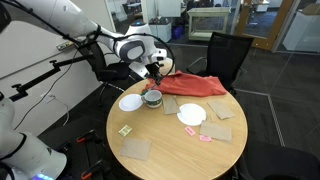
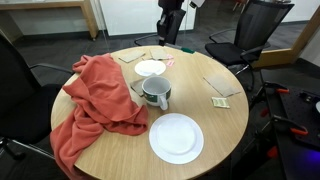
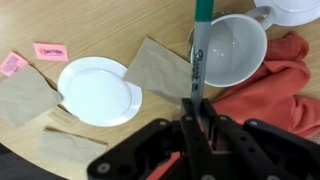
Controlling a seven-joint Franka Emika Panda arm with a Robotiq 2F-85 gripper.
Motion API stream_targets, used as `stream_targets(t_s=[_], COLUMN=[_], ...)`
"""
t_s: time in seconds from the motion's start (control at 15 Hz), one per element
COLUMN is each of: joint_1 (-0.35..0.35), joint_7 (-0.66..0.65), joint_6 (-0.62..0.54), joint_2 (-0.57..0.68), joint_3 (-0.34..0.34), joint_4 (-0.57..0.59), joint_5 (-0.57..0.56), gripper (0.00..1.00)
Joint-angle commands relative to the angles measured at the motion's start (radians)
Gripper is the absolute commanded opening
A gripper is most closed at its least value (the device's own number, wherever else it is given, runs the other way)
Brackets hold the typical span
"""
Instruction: Put the green pen inside the green and white mug
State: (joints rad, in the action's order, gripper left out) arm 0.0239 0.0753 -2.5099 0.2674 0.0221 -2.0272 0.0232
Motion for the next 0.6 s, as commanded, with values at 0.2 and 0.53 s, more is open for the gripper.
stream_targets(t_s=[0.2, 0.53], joint_1=[-0.100, -0.198], joint_7=[0.484, 0.881], joint_6=[0.060, 0.054], joint_2=[0.033, 0.045], joint_3=[0.109, 0.209], joint_4=[0.079, 0.089], joint_5=[0.171, 0.358], gripper=[0.03, 0.03])
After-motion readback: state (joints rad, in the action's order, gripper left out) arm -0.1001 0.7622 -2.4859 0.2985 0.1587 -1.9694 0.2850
